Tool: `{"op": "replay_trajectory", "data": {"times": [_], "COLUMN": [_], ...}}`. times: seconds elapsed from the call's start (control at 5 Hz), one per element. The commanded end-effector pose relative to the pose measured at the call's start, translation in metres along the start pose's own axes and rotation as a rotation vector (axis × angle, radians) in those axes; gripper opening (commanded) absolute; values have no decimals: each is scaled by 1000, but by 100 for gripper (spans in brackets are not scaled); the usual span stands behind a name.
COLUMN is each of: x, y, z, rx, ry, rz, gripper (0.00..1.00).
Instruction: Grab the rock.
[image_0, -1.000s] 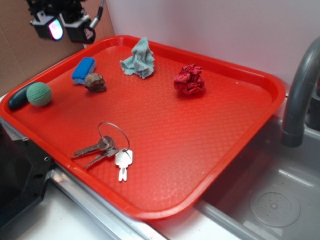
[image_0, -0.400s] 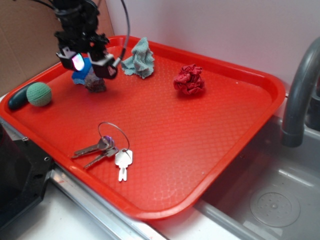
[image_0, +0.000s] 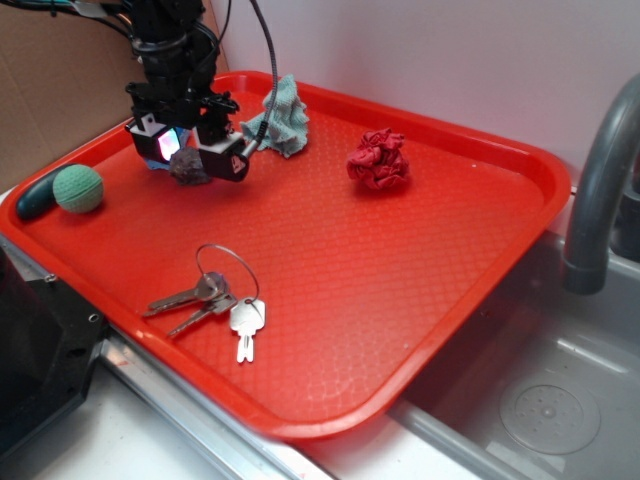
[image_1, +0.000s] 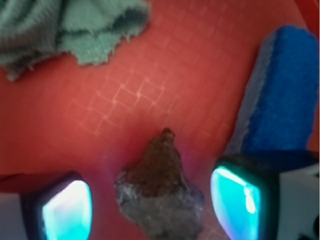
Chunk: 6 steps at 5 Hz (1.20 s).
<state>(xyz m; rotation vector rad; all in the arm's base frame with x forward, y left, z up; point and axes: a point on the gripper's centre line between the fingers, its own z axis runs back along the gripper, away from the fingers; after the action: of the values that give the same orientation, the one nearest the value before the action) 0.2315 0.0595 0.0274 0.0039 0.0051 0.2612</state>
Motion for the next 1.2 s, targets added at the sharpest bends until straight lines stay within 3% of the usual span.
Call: {"op": "replay_trajectory", "data": {"times": [0.0,0.2,0.4,0.6,0.8,1.0], "x": [1,0,-2,-6,-18,-37], "y": [-8,-8,-17,-37,-55,-71], "z": [-13,-6,29,78,129,179], "rx": [37,27,25,34,10,-7], "ry": [11,-7,-79,-194,-152,-165], "rz": [-22,-20,-38,-35,59,62], "gripper": [48,0,0,0,0,0]}}
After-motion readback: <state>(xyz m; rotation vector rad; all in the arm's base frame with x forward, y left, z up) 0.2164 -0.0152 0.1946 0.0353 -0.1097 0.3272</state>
